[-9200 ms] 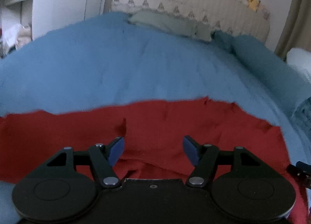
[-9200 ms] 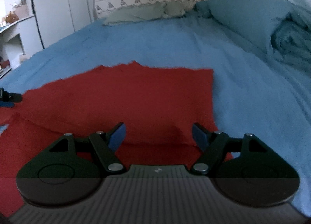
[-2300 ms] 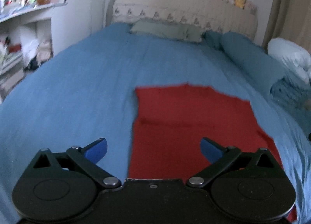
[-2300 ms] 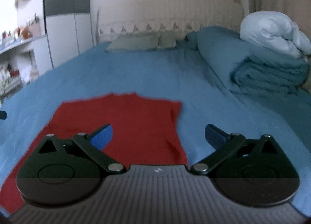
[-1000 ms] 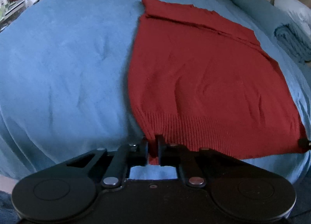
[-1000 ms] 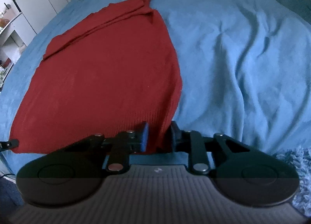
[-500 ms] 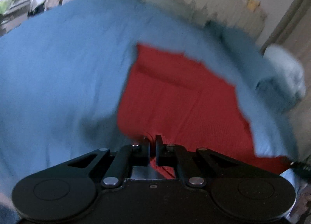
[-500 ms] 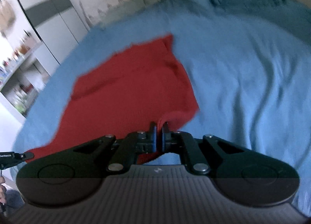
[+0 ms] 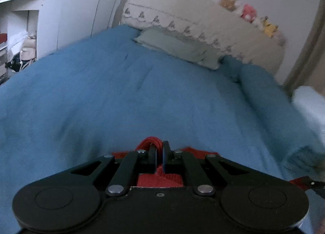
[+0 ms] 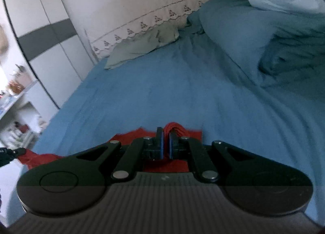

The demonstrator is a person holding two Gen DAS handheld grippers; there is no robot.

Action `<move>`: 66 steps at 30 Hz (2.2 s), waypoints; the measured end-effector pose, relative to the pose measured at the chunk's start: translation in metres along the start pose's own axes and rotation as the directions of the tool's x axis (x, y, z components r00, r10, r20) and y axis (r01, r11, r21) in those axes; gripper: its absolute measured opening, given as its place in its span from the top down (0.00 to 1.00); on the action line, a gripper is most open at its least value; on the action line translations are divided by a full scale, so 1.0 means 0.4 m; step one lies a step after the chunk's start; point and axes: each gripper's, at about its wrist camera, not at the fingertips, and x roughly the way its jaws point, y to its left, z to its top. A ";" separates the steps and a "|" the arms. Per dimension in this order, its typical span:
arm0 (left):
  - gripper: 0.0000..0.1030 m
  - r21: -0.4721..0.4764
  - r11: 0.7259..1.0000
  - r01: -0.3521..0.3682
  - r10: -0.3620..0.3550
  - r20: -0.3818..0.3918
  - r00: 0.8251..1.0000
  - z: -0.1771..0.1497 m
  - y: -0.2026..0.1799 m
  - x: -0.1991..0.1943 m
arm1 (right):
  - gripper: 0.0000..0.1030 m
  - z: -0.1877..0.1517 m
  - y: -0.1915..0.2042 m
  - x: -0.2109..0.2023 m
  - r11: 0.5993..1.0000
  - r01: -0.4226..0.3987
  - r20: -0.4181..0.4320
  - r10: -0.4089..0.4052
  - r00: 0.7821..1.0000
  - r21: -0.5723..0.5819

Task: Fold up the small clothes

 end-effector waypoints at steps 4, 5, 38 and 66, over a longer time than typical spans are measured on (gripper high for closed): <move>0.96 -0.049 0.997 -0.062 0.060 -0.047 0.997 -0.020 0.045 0.194 | 0.80 0.001 -0.043 0.225 0.999 0.018 -0.018 -0.018 1.000 0.040; 0.96 -0.059 0.996 -0.073 0.070 -0.051 0.996 -0.029 0.055 0.224 | 0.80 -0.010 -0.059 0.272 0.998 0.026 -0.027 -0.024 0.999 0.050; 0.00 0.365 0.931 -0.015 0.080 -0.163 0.983 -0.369 0.001 0.176 | 0.00 -0.420 0.016 0.292 0.961 0.037 -0.103 -0.067 0.992 -0.274; 0.00 0.299 0.951 0.071 -0.018 -0.176 0.984 -0.448 -0.227 0.024 | 0.05 -0.520 -0.046 -0.005 0.961 0.165 -0.041 -0.160 0.986 0.221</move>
